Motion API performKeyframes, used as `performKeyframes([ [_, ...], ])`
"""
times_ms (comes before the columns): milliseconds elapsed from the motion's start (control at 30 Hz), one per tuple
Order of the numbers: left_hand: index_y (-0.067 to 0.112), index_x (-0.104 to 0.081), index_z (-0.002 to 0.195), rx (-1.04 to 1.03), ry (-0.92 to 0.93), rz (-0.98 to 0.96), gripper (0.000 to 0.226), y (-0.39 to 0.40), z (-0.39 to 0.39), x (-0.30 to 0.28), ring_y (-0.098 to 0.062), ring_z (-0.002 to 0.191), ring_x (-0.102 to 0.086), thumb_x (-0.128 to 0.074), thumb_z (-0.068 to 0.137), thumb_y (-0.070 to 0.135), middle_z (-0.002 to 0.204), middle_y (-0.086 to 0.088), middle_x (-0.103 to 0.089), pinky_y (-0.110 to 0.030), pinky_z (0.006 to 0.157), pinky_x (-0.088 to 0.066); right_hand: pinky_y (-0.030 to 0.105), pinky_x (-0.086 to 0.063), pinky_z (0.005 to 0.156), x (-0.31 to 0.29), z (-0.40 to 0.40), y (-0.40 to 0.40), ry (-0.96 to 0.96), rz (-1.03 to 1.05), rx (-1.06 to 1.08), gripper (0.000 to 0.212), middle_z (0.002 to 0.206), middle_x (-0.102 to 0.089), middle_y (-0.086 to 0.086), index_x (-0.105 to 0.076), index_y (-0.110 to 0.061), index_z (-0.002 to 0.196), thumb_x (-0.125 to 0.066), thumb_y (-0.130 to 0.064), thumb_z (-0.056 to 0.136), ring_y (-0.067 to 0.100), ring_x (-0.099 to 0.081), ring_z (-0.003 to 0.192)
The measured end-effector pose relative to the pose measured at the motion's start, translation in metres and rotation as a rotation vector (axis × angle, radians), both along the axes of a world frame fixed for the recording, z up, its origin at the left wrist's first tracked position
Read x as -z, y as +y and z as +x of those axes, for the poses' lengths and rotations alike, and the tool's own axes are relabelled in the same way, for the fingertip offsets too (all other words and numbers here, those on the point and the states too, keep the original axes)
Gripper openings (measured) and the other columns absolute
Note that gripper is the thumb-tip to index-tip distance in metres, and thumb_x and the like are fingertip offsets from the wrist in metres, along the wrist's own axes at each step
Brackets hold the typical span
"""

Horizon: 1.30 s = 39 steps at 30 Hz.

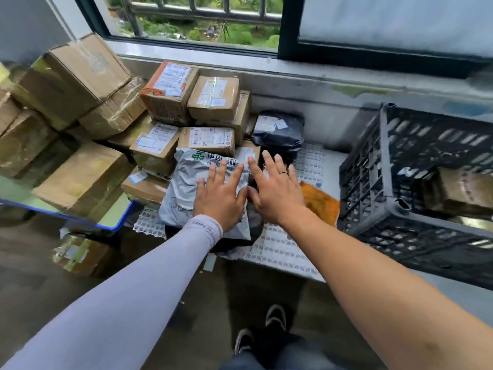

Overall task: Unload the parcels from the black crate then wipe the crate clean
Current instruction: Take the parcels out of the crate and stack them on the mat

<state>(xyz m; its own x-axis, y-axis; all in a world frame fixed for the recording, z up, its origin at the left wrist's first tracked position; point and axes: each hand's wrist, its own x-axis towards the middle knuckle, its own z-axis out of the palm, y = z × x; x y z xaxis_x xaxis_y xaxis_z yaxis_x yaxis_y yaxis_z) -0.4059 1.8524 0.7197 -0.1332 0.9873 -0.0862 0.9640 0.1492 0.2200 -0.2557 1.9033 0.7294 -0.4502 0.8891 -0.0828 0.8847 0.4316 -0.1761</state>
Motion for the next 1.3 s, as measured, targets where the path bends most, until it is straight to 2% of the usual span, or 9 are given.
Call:
performKeyframes([
  [433, 0.04, -0.01, 0.164, 0.239, -0.125, 0.211, 0.065, 0.045, 0.11, -0.059, -0.029, 0.16, -0.001, -0.025, 0.105, 0.063, 0.174, -0.006, -0.005, -0.054, 0.127, -0.01, 0.052, -0.001, 0.128, -0.073, 0.122, 0.006, -0.068, 0.232, 0.221, 0.067, 0.173, 0.007, 0.005, 0.006, -0.036, 0.163, -0.026, -0.054, 0.108, 0.029, 0.006, 0.159],
  [767, 0.039, -0.007, 0.165, 0.331, -0.108, 0.281, 0.066, 0.079, 0.228, -0.103, -0.028, 0.16, 0.004, -0.027, 0.106, 0.061, 0.174, -0.006, 0.001, -0.052, 0.129, -0.006, 0.05, 0.001, 0.128, -0.098, 0.242, 0.038, -0.02, 0.261, 0.297, 0.067, 0.172, 0.012, 0.003, 0.011, -0.038, 0.162, -0.025, -0.056, 0.108, 0.028, 0.01, 0.159],
  [1100, 0.04, -0.004, 0.165, 0.386, -0.083, 0.187, 0.067, 0.122, 0.404, -0.092, -0.027, 0.16, 0.006, -0.03, 0.106, 0.06, 0.174, -0.005, 0.003, -0.052, 0.129, -0.003, 0.053, -0.006, 0.128, -0.076, 0.417, 0.087, -0.046, 0.161, 0.292, 0.071, 0.172, 0.011, 0.003, 0.014, -0.039, 0.162, -0.029, -0.054, 0.107, 0.027, 0.008, 0.159],
  [1300, 0.039, -0.002, 0.165, 0.368, -0.016, 0.036, 0.067, 0.136, 0.459, -0.056, -0.026, 0.16, 0.006, -0.027, 0.106, 0.06, 0.174, -0.005, 0.002, -0.051, 0.129, -0.004, 0.052, -0.004, 0.128, -0.046, 0.501, 0.111, -0.109, 0.032, 0.32, 0.075, 0.172, 0.013, 0.002, 0.016, -0.036, 0.161, -0.029, -0.06, 0.106, 0.027, 0.009, 0.159],
])
